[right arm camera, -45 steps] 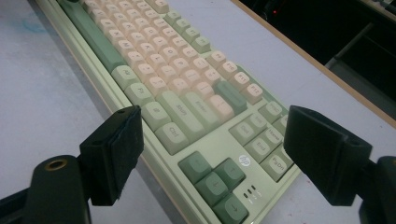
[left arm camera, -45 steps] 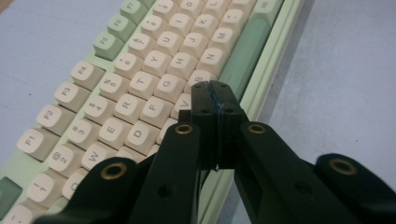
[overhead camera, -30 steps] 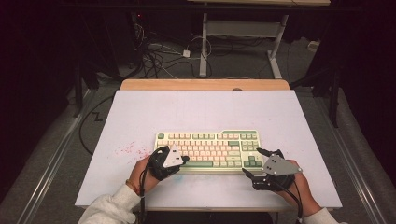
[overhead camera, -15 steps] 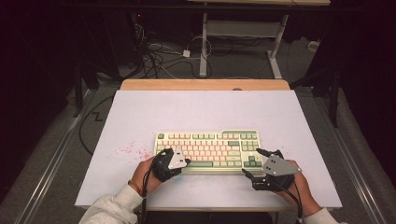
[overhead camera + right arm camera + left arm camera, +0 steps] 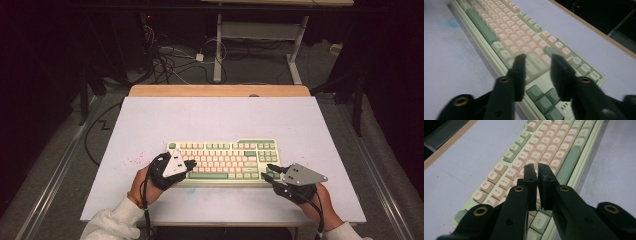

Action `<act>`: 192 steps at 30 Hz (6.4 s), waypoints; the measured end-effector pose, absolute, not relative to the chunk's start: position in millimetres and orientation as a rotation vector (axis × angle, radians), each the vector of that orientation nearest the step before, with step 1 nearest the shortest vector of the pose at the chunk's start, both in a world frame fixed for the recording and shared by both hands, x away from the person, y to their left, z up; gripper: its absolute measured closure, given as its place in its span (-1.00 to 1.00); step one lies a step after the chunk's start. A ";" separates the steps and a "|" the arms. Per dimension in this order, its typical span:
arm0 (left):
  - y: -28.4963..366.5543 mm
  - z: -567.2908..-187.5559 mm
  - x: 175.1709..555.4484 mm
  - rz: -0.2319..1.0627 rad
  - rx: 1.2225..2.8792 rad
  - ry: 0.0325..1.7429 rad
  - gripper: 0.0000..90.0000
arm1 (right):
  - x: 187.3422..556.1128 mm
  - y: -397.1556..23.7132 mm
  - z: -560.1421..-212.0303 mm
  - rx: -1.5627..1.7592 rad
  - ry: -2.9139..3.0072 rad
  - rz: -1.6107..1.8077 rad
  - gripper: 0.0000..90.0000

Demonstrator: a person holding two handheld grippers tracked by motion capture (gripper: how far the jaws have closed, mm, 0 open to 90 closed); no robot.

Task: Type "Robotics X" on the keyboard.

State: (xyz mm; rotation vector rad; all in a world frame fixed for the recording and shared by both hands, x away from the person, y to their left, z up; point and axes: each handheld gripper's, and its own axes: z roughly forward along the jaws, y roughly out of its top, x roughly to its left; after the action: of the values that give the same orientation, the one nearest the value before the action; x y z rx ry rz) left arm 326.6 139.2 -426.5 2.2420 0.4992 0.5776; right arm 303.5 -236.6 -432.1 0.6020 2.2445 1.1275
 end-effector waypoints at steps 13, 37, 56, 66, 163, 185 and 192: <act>146.3 -436.2 325.9 0.615 2.212 0.532 -0.22 | 308.9 -232.1 -433.4 0.597 2.307 1.105 1.00; 163.8 -436.8 326.4 0.688 2.192 0.614 -0.61 | 329.7 -219.4 -432.7 0.614 2.360 1.062 1.00; 177.3 -439.2 320.5 0.705 2.189 0.635 -0.61 | 343.3 -210.2 -437.7 0.636 2.414 1.028 1.00; 180.0 -440.0 320.3 0.709 2.197 0.637 -0.61 | 347.9 -208.4 -442.3 0.653 2.443 0.999 1.00; 137.1 -454.6 352.4 0.423 2.384 0.626 0.95 | 349.3 -200.3 -453.0 0.658 2.451 0.908 1.00; 144.2 -439.5 345.5 0.574 2.247 0.612 0.88 | 343.8 -206.2 -441.8 0.652 2.392 1.002 0.88; 144.4 -437.2 344.8 0.616 2.230 0.616 0.43 | 340.3 -208.2 -435.7 0.634 2.321 1.059 0.60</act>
State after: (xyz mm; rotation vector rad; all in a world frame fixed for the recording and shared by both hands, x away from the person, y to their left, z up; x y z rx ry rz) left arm 344.8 144.4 -437.2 2.2301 0.6161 0.6162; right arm 340.3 -208.2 -435.7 0.6341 2.3209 1.0593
